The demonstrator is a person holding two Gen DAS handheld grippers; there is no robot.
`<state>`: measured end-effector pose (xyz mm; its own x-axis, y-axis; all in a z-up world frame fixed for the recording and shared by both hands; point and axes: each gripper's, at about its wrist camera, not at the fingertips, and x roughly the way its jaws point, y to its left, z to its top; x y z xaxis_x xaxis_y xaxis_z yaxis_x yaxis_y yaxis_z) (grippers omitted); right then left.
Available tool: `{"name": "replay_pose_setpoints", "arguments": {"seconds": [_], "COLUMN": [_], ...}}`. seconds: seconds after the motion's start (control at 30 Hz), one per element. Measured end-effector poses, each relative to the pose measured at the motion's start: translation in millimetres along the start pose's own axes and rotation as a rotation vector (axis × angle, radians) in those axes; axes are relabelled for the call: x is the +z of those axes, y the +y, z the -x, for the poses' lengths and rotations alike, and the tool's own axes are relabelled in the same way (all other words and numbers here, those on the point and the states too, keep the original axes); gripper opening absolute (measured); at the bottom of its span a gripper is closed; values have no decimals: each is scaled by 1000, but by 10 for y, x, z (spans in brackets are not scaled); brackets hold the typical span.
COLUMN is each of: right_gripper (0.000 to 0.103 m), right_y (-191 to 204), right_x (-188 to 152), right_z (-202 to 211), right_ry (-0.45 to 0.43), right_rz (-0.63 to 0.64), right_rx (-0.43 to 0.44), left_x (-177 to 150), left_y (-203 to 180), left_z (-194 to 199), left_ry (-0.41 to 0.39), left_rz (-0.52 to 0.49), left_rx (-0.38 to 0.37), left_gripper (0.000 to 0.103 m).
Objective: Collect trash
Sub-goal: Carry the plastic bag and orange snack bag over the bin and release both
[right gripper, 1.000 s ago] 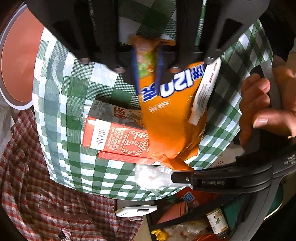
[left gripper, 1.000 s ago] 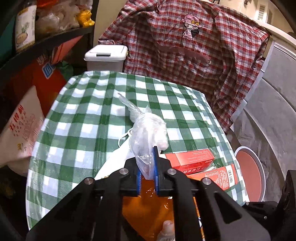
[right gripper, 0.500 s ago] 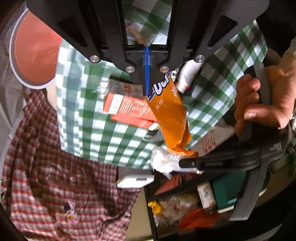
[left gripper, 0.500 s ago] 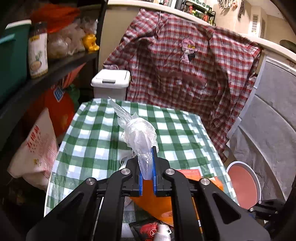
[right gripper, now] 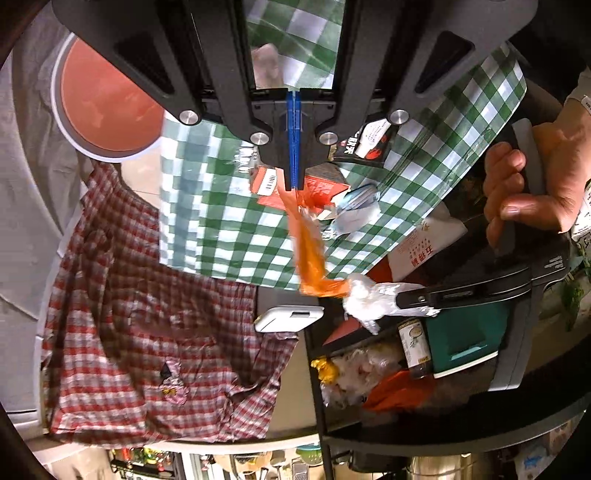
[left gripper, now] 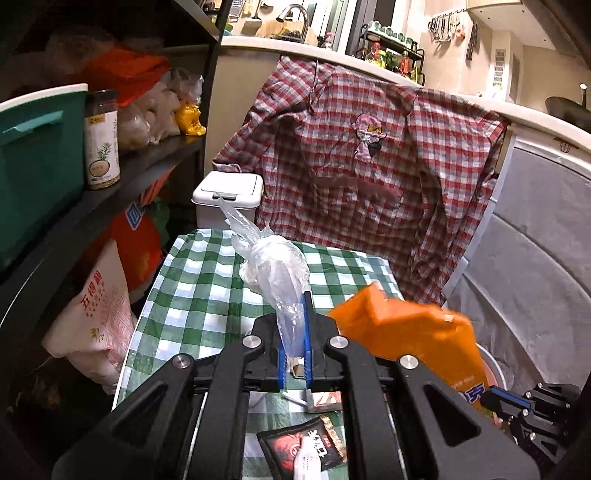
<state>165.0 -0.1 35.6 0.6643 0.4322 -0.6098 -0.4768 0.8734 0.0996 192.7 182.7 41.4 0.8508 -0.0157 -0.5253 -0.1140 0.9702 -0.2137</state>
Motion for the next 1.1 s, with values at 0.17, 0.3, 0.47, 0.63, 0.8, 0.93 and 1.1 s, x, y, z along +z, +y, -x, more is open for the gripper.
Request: {"name": "replay_pose_setpoints", "arguments": {"seconds": [0.17, 0.3, 0.47, 0.63, 0.8, 0.93, 1.1], "right_gripper": [0, 0, 0, 0, 0, 0, 0], "right_y": [-135, -256, -438, -612, -761, -866, -962], "right_x": [-4, 7, 5, -6, -23, -36, -52], "right_z": [219, 397, 612, 769, 880, 961, 1005], "right_ry": [-31, -55, -77, -82, -78, -77, -64], "right_rz": [-19, -36, -59, -83, -107, -118, -127], "right_rx": [-35, -68, -114, -162, -194, -223, -254], "left_x": [-25, -44, -94, -140, -206, -258, -311], "left_y": [-154, -298, -538, -737, -975, -1176, -1381], "left_z": [184, 287, 351, 365, 339, 323, 299], "left_ry": [-18, -30, -32, -28, -16, -7, 11], "left_rz": [-11, -28, -55, -79, -112, -142, -163], "left_rx": [-19, -38, -69, -102, -142, -177, -222], "left_gripper": [6, 6, 6, 6, 6, 6, 6]}}
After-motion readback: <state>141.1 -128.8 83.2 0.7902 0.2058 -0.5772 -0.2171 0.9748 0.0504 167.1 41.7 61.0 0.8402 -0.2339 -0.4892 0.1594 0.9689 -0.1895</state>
